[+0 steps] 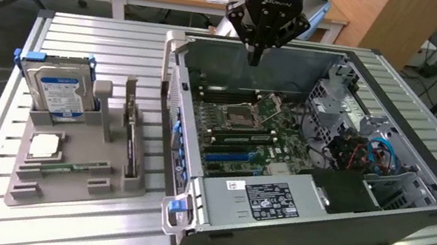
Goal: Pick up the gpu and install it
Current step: 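Reach for the gpu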
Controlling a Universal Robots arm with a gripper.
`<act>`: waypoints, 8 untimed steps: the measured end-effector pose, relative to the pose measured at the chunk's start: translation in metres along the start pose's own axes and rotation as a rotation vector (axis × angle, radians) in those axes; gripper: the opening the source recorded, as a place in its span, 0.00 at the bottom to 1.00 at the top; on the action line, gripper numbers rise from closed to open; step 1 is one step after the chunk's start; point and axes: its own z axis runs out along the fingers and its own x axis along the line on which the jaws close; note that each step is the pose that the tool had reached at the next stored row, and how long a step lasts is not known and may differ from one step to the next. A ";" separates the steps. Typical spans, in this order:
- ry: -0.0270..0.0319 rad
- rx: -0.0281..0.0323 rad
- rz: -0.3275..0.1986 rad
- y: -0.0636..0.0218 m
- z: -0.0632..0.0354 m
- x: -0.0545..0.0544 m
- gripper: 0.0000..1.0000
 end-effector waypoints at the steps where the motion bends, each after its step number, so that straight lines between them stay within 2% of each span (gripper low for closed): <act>1: 0.0001 0.0002 0.000 -0.0001 -0.0001 0.001 0.10; 8: 0.0002 0.0002 0.000 -0.0008 0.0000 0.010 0.10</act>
